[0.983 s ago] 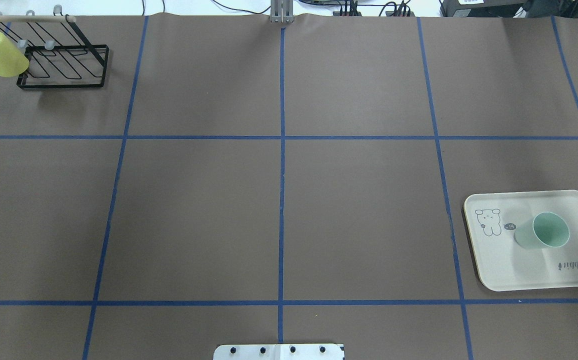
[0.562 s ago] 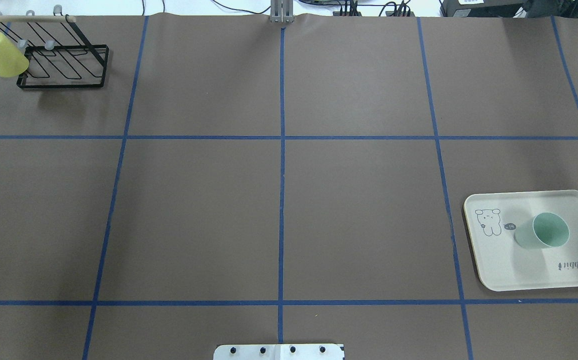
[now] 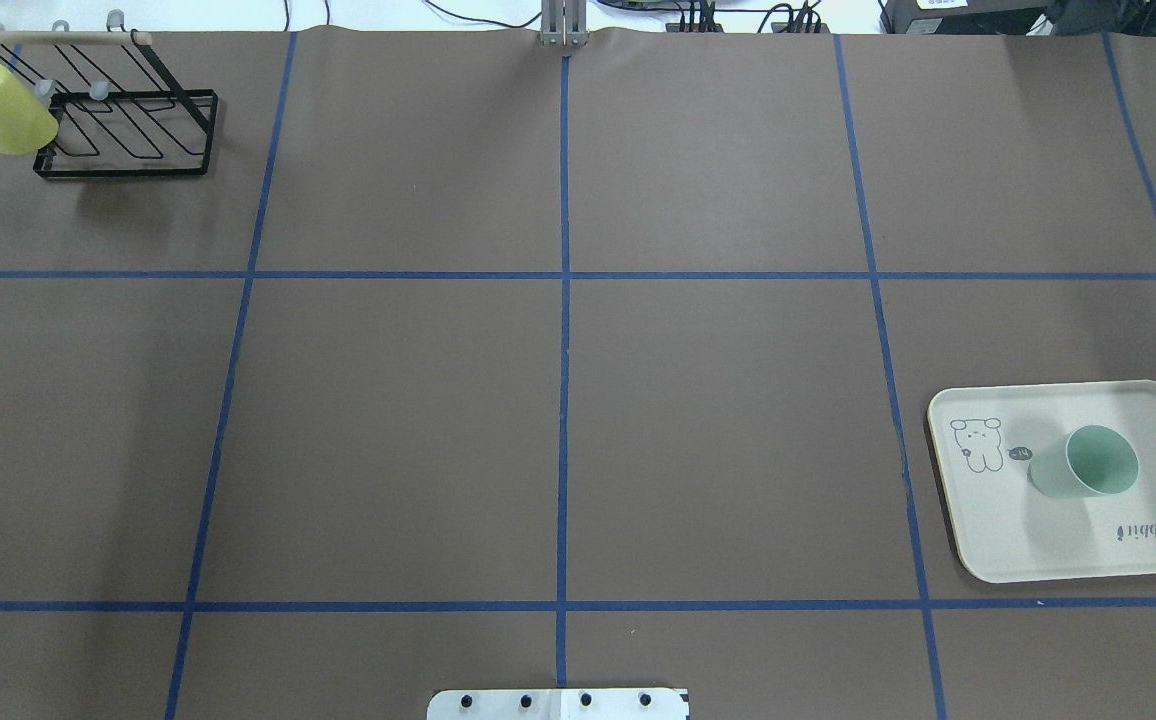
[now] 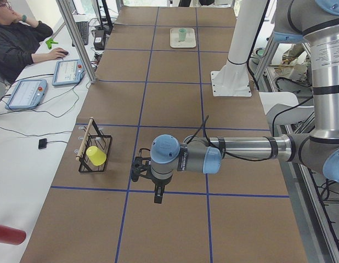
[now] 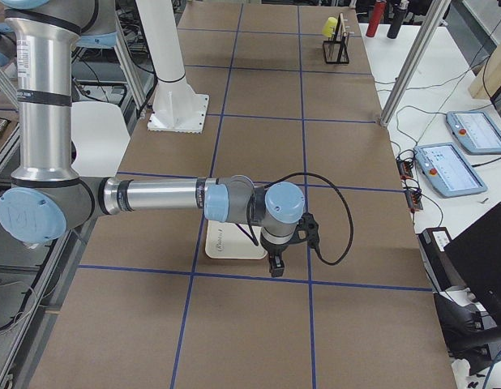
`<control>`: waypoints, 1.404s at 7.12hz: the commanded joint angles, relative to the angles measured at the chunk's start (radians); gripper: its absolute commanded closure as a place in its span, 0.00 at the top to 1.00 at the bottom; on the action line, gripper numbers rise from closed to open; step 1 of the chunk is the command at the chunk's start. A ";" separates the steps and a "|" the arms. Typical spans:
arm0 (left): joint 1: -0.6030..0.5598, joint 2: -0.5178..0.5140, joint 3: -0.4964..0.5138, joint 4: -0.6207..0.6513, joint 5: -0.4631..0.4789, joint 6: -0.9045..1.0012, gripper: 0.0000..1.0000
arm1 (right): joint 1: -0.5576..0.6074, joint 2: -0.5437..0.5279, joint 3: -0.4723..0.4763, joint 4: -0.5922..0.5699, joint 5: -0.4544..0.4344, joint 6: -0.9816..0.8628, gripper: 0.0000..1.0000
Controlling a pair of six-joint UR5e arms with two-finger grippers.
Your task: Left arm grabs green cup and hands to right arm on tray
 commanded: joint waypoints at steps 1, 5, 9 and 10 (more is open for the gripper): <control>0.001 -0.001 -0.004 0.000 0.000 -0.026 1.00 | 0.001 0.001 -0.003 0.002 -0.016 0.006 0.99; 0.004 -0.002 -0.025 0.005 0.000 -0.084 1.00 | 0.001 0.010 -0.005 0.003 -0.016 0.007 0.99; 0.014 -0.004 -0.047 0.012 0.014 -0.092 1.00 | 0.001 0.009 -0.005 0.002 -0.013 0.007 0.99; 0.014 -0.004 -0.047 0.012 0.014 -0.092 1.00 | 0.001 0.010 -0.006 0.003 -0.015 0.007 0.99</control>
